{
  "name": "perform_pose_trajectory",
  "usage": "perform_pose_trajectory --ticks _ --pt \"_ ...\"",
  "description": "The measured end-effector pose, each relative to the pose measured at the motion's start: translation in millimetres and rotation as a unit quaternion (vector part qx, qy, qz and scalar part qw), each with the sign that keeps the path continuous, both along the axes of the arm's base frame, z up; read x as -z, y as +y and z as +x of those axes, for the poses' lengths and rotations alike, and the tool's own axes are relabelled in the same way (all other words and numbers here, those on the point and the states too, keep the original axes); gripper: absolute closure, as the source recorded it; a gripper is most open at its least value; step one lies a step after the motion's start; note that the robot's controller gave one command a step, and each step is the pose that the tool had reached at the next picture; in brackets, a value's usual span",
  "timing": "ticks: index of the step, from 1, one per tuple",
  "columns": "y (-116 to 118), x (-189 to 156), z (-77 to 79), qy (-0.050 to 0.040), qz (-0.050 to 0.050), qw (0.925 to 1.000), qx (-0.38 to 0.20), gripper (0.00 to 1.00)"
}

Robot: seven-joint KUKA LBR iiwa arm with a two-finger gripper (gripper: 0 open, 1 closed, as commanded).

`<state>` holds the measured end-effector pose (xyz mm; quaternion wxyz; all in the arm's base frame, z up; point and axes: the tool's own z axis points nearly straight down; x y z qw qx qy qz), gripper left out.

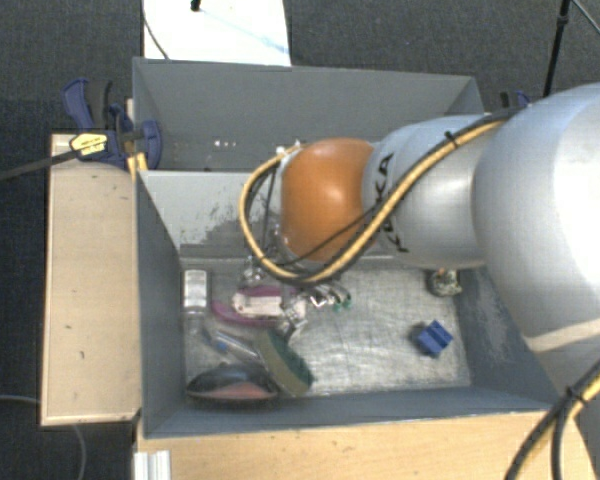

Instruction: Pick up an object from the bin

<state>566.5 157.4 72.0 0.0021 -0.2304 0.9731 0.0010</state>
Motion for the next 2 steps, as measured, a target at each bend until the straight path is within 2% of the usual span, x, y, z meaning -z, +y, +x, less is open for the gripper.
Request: perform_pose_trajectory --ticks 1,2 --pt "-0.9 -2.0 1.9 -0.0021 0.001 1.0000 0.003 1.00" --pt "-64.9 -152.9 -14.9 -0.0025 -0.002 0.9900 -0.141 1.00"
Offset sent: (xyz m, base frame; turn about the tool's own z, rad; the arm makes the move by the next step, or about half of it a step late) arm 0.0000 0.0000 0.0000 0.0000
